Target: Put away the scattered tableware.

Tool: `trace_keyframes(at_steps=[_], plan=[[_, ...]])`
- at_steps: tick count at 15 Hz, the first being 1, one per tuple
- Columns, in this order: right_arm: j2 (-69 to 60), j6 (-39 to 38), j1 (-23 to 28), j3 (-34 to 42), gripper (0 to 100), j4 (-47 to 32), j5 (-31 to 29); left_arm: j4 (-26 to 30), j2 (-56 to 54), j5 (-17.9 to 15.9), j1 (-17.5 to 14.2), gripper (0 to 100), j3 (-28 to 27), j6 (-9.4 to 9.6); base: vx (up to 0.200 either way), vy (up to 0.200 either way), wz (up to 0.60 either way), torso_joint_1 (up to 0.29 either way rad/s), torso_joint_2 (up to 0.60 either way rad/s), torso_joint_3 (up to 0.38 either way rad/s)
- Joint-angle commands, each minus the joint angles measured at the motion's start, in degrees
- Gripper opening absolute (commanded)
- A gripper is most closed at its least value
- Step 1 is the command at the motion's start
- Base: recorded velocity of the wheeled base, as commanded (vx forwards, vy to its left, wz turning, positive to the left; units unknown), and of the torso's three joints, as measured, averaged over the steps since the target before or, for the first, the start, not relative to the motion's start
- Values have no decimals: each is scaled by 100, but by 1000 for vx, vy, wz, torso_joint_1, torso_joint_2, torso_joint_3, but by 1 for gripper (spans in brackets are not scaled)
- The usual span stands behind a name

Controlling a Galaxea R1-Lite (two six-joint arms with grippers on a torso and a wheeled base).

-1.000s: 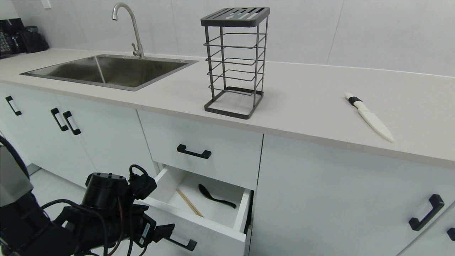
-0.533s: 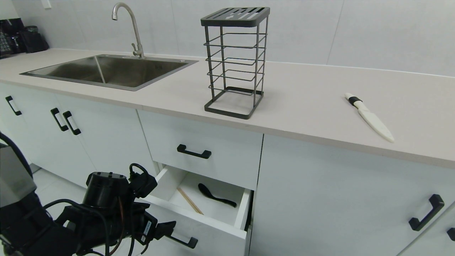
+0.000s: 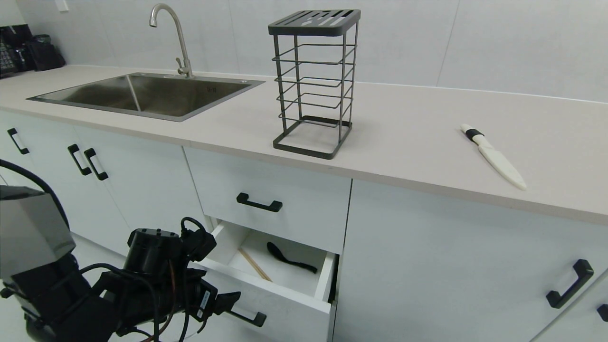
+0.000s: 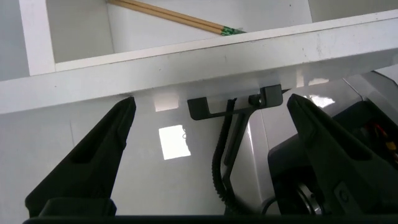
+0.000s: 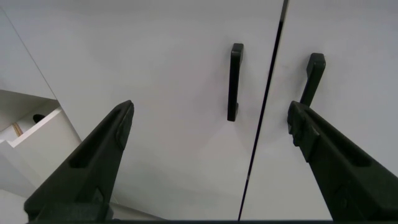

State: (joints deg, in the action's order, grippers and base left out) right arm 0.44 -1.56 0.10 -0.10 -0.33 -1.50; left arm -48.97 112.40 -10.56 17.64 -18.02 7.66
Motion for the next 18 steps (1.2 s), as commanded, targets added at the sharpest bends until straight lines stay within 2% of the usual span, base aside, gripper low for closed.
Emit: trace_keyframes(at_steps=[1,10,13,18], plan=[[9,-2,-1,1,100,-2,1,1,195,1,11,100,-97,-10,0,0,0,0,0,0],[9,-2,-1,1,100,-11,1,10,520,19,3,100,-729,-10,0,0,0,0,0,0],[9,-2,-1,1,100,-2,1,1,687,27,3,100,-1002,-98,0,0,0,0,0,0],[9,-2,-1,1,100,-2,1,-34,1012,36,38,100,-1415,-124,0,0,0,0,0,0]])
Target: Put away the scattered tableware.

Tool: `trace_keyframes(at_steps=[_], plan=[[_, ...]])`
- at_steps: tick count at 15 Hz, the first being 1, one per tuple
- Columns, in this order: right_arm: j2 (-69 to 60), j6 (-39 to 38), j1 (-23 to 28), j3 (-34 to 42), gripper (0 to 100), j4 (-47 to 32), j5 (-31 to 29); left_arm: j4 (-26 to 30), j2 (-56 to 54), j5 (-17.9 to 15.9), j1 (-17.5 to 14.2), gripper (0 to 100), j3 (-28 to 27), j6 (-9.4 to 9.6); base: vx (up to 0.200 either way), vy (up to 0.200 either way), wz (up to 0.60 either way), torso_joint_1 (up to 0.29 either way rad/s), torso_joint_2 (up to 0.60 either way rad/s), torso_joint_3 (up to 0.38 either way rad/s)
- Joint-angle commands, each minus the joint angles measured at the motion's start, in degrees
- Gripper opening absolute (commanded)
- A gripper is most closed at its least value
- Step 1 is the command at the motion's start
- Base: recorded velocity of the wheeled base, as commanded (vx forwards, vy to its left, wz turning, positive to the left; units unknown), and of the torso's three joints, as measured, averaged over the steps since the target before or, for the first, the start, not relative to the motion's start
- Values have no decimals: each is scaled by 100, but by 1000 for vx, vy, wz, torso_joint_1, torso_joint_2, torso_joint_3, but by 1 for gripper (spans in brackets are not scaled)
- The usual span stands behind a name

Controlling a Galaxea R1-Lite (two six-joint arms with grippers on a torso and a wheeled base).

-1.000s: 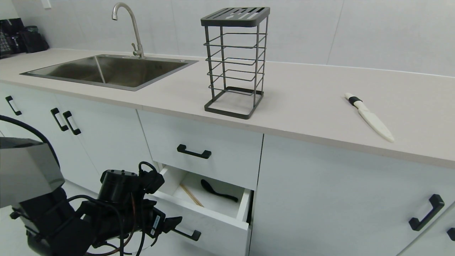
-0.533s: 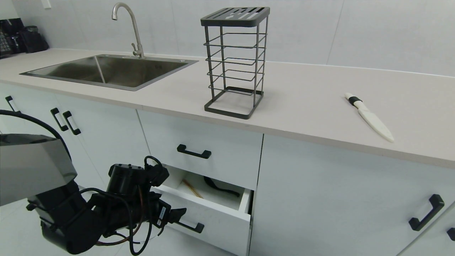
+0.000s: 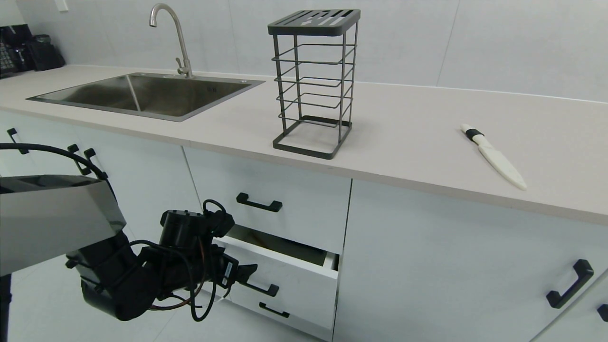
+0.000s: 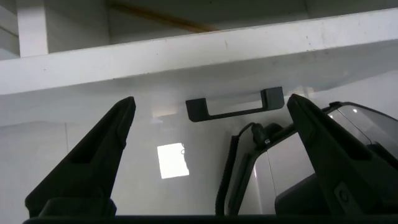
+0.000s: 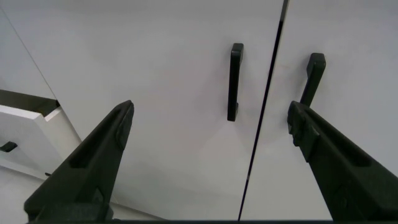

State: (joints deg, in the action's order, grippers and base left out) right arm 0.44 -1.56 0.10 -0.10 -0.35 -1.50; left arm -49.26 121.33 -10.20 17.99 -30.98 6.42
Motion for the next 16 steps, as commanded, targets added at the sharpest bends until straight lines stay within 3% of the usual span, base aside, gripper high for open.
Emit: trace_keyframes(at_steps=[1,16], plan=[[9,-2,-1,1,100,0,1,-4,163,1,11,100,-154,-10,0,0,0,0,0,0],[9,-2,-1,1,100,0,1,-110,426,1,20,100,-717,-80,0,0,0,0,0,0]])
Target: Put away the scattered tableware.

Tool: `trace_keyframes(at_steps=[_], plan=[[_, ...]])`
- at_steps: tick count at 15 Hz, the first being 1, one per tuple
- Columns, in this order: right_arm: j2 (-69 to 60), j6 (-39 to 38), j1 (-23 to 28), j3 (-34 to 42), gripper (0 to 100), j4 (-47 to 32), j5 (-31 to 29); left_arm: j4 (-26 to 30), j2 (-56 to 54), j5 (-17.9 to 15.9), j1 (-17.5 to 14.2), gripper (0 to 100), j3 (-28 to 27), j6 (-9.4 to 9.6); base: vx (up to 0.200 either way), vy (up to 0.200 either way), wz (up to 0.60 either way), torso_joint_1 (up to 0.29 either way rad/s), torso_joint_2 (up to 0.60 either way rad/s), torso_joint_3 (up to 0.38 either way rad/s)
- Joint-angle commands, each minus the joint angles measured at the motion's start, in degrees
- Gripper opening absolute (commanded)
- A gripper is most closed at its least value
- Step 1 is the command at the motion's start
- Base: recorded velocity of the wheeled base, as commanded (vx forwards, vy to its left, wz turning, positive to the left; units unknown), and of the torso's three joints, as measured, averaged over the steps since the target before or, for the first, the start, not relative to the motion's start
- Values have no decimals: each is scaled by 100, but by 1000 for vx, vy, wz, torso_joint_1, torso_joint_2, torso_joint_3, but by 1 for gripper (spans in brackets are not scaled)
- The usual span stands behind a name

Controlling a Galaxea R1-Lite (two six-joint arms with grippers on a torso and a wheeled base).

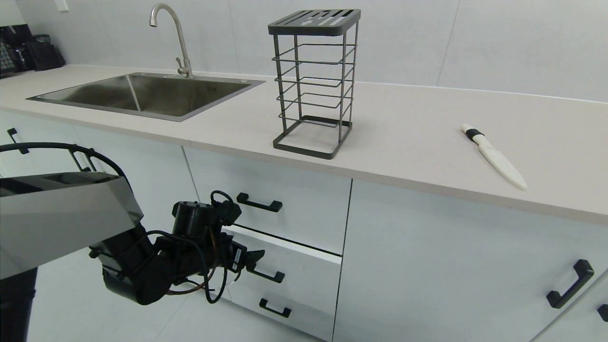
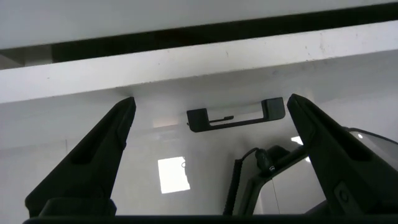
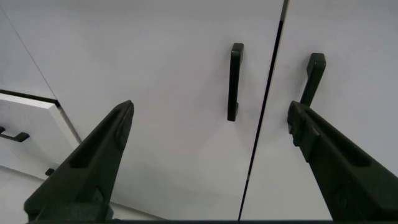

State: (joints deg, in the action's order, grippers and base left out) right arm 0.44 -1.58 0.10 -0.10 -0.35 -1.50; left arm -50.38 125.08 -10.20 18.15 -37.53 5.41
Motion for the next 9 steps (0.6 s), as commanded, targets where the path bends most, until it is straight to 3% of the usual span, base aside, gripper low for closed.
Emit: trace_keyframes(at_steps=[1,9], plan=[[9,0,-1,1,100,0,1,-24,96,1,4,100,-114,-58,0,0,0,0,0,0],[9,0,-1,1,100,0,1,-138,237,36,31,100,-228,-102,0,0,0,0,0,0]])
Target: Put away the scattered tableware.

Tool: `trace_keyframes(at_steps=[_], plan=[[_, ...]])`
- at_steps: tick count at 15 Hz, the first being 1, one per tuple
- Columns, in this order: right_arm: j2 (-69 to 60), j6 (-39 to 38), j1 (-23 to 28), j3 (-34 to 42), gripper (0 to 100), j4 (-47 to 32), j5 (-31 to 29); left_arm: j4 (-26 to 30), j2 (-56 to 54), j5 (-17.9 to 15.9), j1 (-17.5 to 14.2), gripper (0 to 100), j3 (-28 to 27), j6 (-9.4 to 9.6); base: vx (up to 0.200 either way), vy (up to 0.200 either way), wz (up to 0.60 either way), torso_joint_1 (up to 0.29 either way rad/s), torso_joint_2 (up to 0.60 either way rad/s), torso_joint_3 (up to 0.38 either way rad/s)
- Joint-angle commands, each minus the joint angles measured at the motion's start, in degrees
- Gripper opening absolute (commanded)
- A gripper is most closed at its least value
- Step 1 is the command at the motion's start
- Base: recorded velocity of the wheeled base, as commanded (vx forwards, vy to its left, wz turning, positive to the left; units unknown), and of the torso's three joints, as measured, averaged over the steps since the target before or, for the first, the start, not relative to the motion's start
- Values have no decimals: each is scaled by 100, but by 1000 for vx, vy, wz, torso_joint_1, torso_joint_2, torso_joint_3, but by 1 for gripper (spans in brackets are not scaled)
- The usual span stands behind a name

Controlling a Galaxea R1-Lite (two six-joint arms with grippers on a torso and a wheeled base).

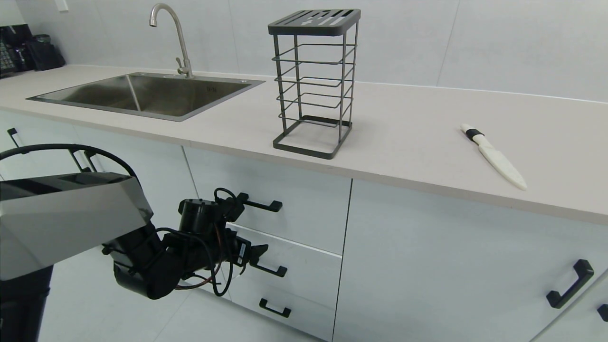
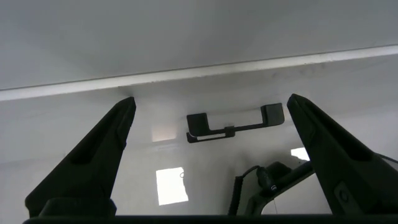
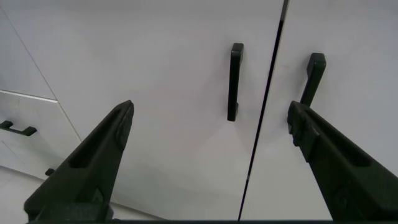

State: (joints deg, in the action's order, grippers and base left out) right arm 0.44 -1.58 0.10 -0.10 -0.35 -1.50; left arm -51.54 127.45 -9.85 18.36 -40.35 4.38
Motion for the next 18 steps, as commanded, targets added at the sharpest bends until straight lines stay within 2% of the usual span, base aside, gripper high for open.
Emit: trace_keyframes(at_steps=[1,2,3,4,10,16,18], plan=[[9,0,-1,1,100,0,1,-31,-63,115,19,100,185,-7,0,0,0,0,0,0],[9,0,-1,1,100,0,1,-31,-177,247,45,100,326,-42,0,0,0,0,0,0],[9,0,-1,1,100,0,1,-75,-449,370,124,100,634,-174,0,0,0,0,0,0],[9,0,-1,1,100,0,1,-137,-660,379,168,100,845,-218,0,0,0,0,0,0],[9,0,-1,1,100,0,1,-321,-1689,343,159,100,2031,-227,0,0,0,0,0,0],[9,0,-1,1,100,0,1,-365,-2726,335,177,100,2497,-174,0,0,0,0,0,0],[9,0,-1,1,100,0,1,-365,-3306,326,186,100,2840,-183,0,0,0,0,0,0]])
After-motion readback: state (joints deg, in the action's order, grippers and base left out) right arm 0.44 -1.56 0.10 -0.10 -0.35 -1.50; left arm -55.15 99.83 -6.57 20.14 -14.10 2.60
